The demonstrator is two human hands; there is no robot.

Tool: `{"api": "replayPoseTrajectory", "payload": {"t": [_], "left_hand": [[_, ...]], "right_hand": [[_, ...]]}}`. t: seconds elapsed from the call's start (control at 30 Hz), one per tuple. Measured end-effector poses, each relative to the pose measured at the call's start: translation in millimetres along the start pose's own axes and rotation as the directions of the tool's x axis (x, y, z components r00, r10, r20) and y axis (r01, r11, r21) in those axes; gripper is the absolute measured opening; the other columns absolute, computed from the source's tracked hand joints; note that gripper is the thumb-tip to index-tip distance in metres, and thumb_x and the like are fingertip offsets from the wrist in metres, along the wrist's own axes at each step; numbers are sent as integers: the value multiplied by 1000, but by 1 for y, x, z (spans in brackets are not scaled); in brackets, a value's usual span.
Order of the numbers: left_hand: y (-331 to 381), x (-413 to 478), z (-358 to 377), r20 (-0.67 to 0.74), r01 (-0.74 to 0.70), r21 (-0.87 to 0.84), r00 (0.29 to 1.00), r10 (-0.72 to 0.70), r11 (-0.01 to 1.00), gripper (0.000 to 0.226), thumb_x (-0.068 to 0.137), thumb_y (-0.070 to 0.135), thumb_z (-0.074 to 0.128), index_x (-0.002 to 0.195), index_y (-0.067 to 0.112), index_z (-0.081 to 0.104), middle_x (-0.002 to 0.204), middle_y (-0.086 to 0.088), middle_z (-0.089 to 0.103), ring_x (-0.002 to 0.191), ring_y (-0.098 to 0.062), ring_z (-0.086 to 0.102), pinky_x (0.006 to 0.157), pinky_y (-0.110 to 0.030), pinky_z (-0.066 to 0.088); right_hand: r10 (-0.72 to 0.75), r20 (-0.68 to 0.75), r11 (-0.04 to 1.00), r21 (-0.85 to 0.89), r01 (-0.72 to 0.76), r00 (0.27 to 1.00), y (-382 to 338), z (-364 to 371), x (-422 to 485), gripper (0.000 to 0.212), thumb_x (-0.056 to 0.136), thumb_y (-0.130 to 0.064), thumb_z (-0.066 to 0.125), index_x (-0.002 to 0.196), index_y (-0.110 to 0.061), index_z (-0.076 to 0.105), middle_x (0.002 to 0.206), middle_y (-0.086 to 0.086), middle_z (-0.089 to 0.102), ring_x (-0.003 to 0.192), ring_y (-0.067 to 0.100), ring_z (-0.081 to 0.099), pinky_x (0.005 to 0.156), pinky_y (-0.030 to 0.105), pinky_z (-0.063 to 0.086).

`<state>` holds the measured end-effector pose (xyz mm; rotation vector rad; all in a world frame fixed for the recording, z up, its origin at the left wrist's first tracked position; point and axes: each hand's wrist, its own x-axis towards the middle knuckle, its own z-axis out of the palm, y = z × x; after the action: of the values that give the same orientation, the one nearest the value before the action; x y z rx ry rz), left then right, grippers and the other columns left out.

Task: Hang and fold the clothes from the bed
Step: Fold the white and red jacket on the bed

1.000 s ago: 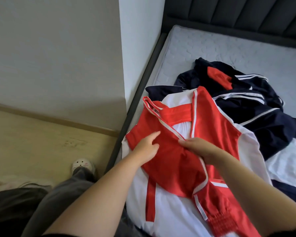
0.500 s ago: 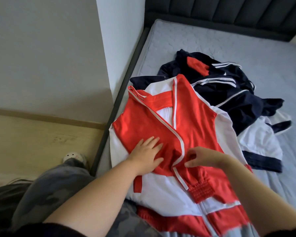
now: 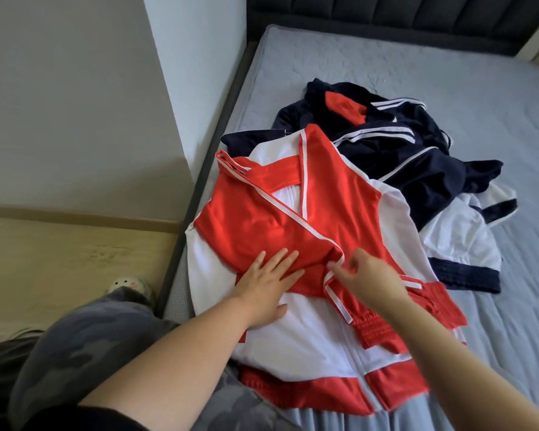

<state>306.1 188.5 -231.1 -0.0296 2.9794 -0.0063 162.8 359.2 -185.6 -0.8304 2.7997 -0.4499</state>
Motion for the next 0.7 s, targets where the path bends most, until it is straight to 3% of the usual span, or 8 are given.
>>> {"api": "replayPoseTrajectory", "payload": {"t": [0.13,0.2,0.23,0.33,0.4,0.47,0.57,0.7], "left_hand": [[5,4,-7,-15,27,102,1000,-25,994,64,91,24,48,150,22,23,160,-9,-4,147,-25,-5,116,-50,2],[11,5,-16,-96,16,163,995,-1,986,49,77,18,65,125,21,56,143,-14,39,135,-29,34,110,-46,29],[13,4,-21,-136,6,172,991,17,985,38,64,18,74,100,23,67,117,-9,58,113,-26,54,96,-40,44],[10,1,-27,-241,-51,164,966,90,985,27,45,11,79,61,22,62,73,0,55,69,-21,58,59,-28,46],[5,1,-28,-269,-84,133,956,117,988,26,44,9,79,58,20,60,70,-2,54,65,-22,57,54,-28,43],[4,0,-26,-209,-150,83,964,164,985,23,48,10,74,63,17,60,75,-3,55,68,-24,57,55,-29,42],[6,0,-15,47,-209,25,977,207,978,18,74,13,52,90,14,60,100,-4,51,94,-25,51,75,-33,37],[14,0,-13,-42,-297,-6,954,297,955,28,77,28,50,98,14,61,106,-5,55,95,-25,52,79,-36,43]], "right_hand": [[-62,263,880,-440,177,963,-3,27,-23,42,88,-41,53,122,-18,45,119,1,51,112,24,51,82,36,45],[-75,244,947,-285,145,967,-1,24,-19,30,89,-20,51,119,-16,53,115,2,57,107,23,55,81,33,46],[-90,245,986,-118,122,965,0,18,-15,29,85,-12,52,112,-18,62,106,0,63,98,20,59,77,28,46],[-76,365,921,383,-75,928,12,-12,-2,36,74,10,52,80,-19,72,69,-3,63,62,12,58,54,17,42],[-40,472,768,578,-275,881,23,-31,3,36,75,15,52,73,-16,71,63,2,62,52,11,56,50,19,45],[60,478,836,455,-305,876,42,-37,12,34,76,15,50,76,-12,70,65,6,61,57,17,57,54,23,45],[249,343,967,-29,-255,906,68,-30,18,18,86,-2,51,87,-3,69,76,11,62,73,28,60,64,29,46],[238,366,957,67,-281,900,82,-18,5,36,92,-37,57,83,-4,70,71,8,63,61,18,57,65,30,46]]}}
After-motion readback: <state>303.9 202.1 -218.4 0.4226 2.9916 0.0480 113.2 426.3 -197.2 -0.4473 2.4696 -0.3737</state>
